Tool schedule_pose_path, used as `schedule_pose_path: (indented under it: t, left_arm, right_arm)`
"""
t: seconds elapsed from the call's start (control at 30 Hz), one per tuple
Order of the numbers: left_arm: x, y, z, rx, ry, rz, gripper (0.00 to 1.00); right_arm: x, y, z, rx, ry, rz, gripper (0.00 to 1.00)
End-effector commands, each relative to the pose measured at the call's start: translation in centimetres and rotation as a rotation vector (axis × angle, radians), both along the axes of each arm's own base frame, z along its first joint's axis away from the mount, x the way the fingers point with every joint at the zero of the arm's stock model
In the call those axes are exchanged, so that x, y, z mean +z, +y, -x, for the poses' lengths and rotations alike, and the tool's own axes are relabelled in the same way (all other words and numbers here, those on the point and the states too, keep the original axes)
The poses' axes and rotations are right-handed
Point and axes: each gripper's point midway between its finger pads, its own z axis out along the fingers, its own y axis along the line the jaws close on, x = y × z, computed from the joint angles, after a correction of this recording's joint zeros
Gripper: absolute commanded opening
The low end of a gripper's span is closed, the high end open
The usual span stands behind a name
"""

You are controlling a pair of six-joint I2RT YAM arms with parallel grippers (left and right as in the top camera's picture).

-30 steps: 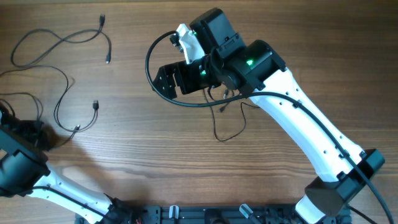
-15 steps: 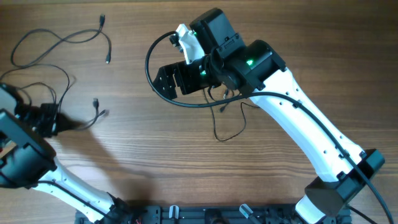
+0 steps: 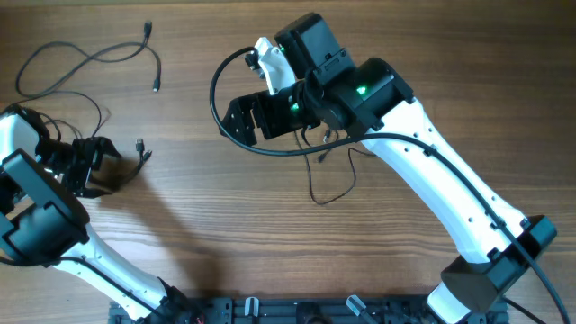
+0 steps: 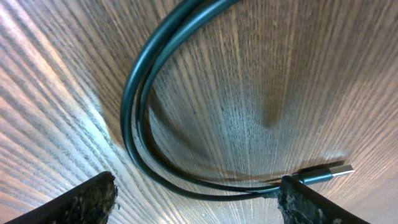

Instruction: Untangle cables

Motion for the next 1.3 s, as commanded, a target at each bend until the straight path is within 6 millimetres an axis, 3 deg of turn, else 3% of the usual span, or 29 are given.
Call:
schedule_pose_path:
  t: [0.0, 0.17, 0.27, 0.43, 0.57, 0.7, 0.87, 0.93, 1.03, 1.27]
  left_arm:
    - [4.9, 2.0, -2.7, 0.014, -0.143, -0.117, 0.86]
    - [11.0, 4.2, -6.8, -0.025, -0.361, -0.331, 0.86]
    - [13.4, 4.5, -9.2, -0.078, -0.432, -0.490, 0.86]
    - [14.3, 2.2, -14.0, -0.367, -0.499, -0.717, 0.79]
    - [13.4, 1.3, -16.8, -0.460, -0.469, -0.871, 0.65]
    - [11.9, 1.8, -17.9, -0.462, -0.431, -0.940, 0.62]
    - [9.6, 4.1, -17.6, -0.435, -0.362, -0.970, 0.56]
    - [8.6, 4.9, -17.2, -0.427, -0.336, -0.961, 0.58]
    - [7.4, 6.0, -16.5, -0.415, -0.302, -0.950, 0.70]
    - [5.1, 7.9, -15.5, -0.391, -0.254, -0.930, 0.67]
  right_arm:
    - [-0.6, 0.4, 0.3, 0.030, 0.010, 0.001, 0.99]
    - [-0.6, 0.4, 0.3, 0.030, 0.009, 0.000, 0.99]
    - [-0.6, 0.5, 0.2, 0.030, 0.007, -0.001, 1.00]
    - [-0.6, 0.5, 0.2, 0.030, 0.007, -0.002, 0.99]
    - [-0.7, 0.3, 0.3, 0.030, 0.014, 0.005, 0.99]
    - [-0.9, 0.1, 0.6, 0.030, 0.028, 0.016, 0.99]
    - [-1.0, 0.0, 0.7, 0.030, 0.034, 0.021, 1.00]
    - [-1.0, 0.1, 0.7, 0.029, 0.033, 0.020, 1.00]
    - [-1.0, 0.1, 0.6, 0.029, 0.030, 0.018, 0.99]
    - [-1.0, 0.1, 0.4, 0.023, 0.024, 0.019, 0.99]
